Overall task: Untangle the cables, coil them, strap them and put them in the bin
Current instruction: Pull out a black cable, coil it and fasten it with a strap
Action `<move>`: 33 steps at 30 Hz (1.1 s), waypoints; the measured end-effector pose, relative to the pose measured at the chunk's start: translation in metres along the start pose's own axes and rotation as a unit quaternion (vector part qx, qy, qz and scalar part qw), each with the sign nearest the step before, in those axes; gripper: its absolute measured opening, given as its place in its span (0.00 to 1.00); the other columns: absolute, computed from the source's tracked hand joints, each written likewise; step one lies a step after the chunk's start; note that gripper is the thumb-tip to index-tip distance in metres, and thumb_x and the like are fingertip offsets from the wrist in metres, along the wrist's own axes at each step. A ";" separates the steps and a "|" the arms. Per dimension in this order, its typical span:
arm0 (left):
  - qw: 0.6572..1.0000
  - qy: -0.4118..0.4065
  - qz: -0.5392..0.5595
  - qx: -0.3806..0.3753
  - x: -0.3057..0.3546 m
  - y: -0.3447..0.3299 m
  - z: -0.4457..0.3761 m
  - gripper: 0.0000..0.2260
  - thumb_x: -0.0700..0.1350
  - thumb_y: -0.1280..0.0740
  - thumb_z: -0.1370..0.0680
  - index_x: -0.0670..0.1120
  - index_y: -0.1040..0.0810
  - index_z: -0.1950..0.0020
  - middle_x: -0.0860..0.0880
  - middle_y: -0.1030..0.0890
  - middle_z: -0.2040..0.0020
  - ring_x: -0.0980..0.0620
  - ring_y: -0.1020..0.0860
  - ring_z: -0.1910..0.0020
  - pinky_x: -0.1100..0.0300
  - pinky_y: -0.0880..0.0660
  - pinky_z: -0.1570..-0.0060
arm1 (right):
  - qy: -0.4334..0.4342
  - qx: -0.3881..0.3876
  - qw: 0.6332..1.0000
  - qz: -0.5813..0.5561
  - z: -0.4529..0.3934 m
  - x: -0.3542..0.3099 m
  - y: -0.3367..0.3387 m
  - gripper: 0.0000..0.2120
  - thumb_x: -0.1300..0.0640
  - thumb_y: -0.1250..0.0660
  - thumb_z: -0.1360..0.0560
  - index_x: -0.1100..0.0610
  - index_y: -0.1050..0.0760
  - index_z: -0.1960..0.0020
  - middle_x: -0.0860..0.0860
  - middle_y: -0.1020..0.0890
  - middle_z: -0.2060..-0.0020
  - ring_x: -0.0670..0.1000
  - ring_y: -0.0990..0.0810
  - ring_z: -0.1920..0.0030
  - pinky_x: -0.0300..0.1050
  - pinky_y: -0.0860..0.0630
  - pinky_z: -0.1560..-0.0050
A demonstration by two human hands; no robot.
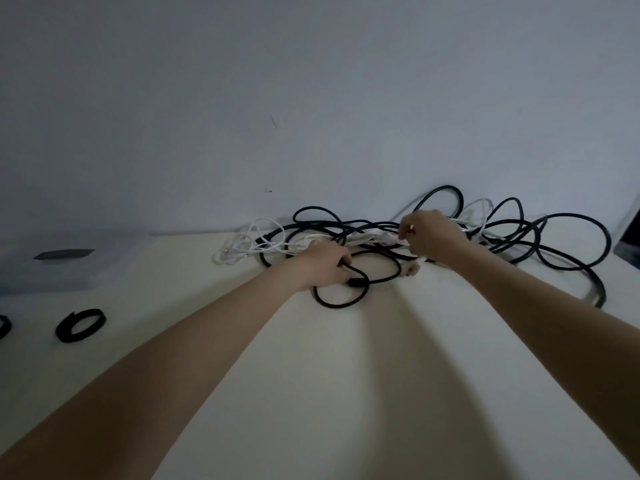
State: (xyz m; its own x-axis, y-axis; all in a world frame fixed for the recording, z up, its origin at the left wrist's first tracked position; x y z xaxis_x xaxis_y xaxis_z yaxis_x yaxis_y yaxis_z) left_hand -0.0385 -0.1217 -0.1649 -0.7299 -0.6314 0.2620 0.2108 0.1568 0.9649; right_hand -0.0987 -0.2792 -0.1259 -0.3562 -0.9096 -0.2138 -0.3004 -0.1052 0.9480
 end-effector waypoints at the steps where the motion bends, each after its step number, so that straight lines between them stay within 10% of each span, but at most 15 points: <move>1: 1.000 0.010 -0.013 -0.012 -0.002 0.001 -0.002 0.16 0.45 0.36 0.22 0.45 0.26 0.35 0.44 0.26 0.37 0.47 0.29 0.38 0.61 0.32 0.42 | -0.006 0.030 0.998 -0.051 -0.003 0.002 0.014 0.13 0.67 0.42 0.25 0.58 0.21 0.50 0.59 0.18 0.52 0.56 0.19 0.53 0.42 0.27 0.58; 5: 0.997 0.034 0.038 0.052 0.006 0.024 -0.011 0.12 0.42 0.37 0.23 0.44 0.24 0.40 0.47 0.22 0.43 0.48 0.25 0.42 0.58 0.28 0.46 | -0.030 0.098 0.942 -0.320 -0.006 -0.004 0.072 0.11 0.67 0.42 0.24 0.59 0.22 0.57 0.54 0.20 0.68 0.41 0.28 0.80 0.31 0.32 0.79; 11: 0.885 -0.066 0.456 0.068 0.071 0.066 0.007 0.13 0.41 0.34 0.28 0.45 0.20 0.44 0.50 0.18 0.44 0.53 0.25 0.38 0.62 0.36 0.37 | 0.045 -0.026 0.758 -0.650 0.015 -0.076 0.104 0.10 0.69 0.43 0.23 0.65 0.24 0.57 0.57 0.23 0.68 0.47 0.24 0.72 0.36 0.30 0.68; 16: 0.873 -0.064 0.474 0.099 0.042 0.086 0.035 0.23 0.48 0.47 0.17 0.42 0.23 0.68 0.45 0.26 0.73 0.55 0.25 0.74 0.63 0.28 0.61 | 0.016 0.083 0.628 -0.773 0.019 -0.069 0.138 0.13 0.73 0.47 0.23 0.65 0.25 0.58 0.55 0.26 0.70 0.47 0.26 0.73 0.33 0.29 0.71; 23: 0.941 -0.004 0.306 0.147 -0.013 0.103 0.068 0.22 0.53 0.44 0.18 0.43 0.29 0.69 0.54 0.35 0.81 0.53 0.34 0.78 0.60 0.32 0.68 | -0.036 0.238 0.523 -0.818 0.023 -0.039 0.165 0.16 0.76 0.49 0.25 0.65 0.26 0.60 0.56 0.27 0.69 0.49 0.26 0.73 0.35 0.26 0.69; 25: 0.939 0.023 0.310 0.150 -0.020 0.109 0.077 0.21 0.53 0.43 0.18 0.44 0.30 0.68 0.55 0.37 0.81 0.56 0.39 0.81 0.64 0.38 0.76 | -0.071 0.259 0.556 -0.787 0.021 -0.032 0.166 0.15 0.75 0.49 0.25 0.64 0.25 0.58 0.56 0.26 0.68 0.50 0.25 0.72 0.35 0.25 0.68; 31: 0.837 0.042 0.498 0.224 -0.025 0.144 0.103 0.18 0.50 0.43 0.18 0.46 0.32 0.66 0.54 0.38 0.79 0.58 0.42 0.82 0.68 0.47 0.82 | -0.122 0.061 0.932 -0.335 0.012 -0.044 0.106 0.08 0.67 0.39 0.24 0.68 0.25 0.47 0.59 0.20 0.65 0.47 0.25 0.79 0.40 0.24 0.75; 33: 0.805 0.017 0.551 0.219 -0.011 0.154 0.102 0.17 0.49 0.43 0.18 0.46 0.32 0.66 0.54 0.39 0.79 0.58 0.43 0.82 0.68 0.47 0.83 | -0.066 0.018 0.984 -0.166 0.018 -0.059 0.089 0.09 0.62 0.33 0.26 0.67 0.22 0.50 0.57 0.22 0.68 0.51 0.27 0.72 0.43 0.30 0.70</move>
State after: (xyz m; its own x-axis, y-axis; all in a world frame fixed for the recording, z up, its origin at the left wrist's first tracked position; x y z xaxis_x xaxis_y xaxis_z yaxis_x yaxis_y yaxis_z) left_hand -0.0648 -0.0131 -0.0174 -0.2356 0.0551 0.9703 0.4638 0.8838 0.0624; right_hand -0.1204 -0.2277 -0.0337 -0.3439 -0.7674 -0.5412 -0.4501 -0.3712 0.8122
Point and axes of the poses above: each hand's wrist, its own z-axis away from the middle knuckle, its own y-axis out of the back of the hand, x = y × z, the point moved 7 cm from there along -z, towards the middle knuckle
